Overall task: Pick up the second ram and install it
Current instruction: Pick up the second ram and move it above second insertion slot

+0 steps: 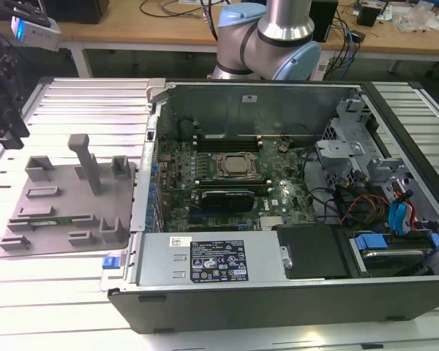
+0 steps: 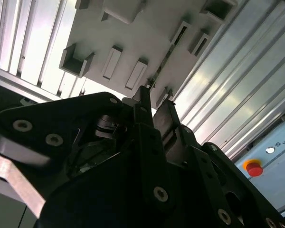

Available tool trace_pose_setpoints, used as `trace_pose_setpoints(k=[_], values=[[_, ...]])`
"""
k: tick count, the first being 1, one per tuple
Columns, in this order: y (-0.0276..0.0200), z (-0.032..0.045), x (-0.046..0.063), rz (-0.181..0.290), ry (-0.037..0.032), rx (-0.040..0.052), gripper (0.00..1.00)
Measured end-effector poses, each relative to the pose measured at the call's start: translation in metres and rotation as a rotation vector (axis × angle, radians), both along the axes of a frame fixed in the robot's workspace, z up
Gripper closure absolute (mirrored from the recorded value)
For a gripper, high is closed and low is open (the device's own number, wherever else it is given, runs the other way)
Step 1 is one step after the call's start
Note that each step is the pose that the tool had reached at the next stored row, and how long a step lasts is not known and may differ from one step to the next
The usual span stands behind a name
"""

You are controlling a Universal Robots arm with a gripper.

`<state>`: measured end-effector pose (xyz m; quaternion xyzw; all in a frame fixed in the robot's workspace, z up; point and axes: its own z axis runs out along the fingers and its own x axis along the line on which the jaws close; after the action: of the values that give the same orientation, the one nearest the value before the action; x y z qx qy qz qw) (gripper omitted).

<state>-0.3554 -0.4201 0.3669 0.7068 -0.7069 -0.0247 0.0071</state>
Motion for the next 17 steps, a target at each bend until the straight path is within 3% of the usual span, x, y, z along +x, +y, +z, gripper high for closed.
trace_pose_setpoints(k=[17], values=[[-0.0003, -0.0189, 0.0, 0.0, 0.0001, 0.0, 0.72]])
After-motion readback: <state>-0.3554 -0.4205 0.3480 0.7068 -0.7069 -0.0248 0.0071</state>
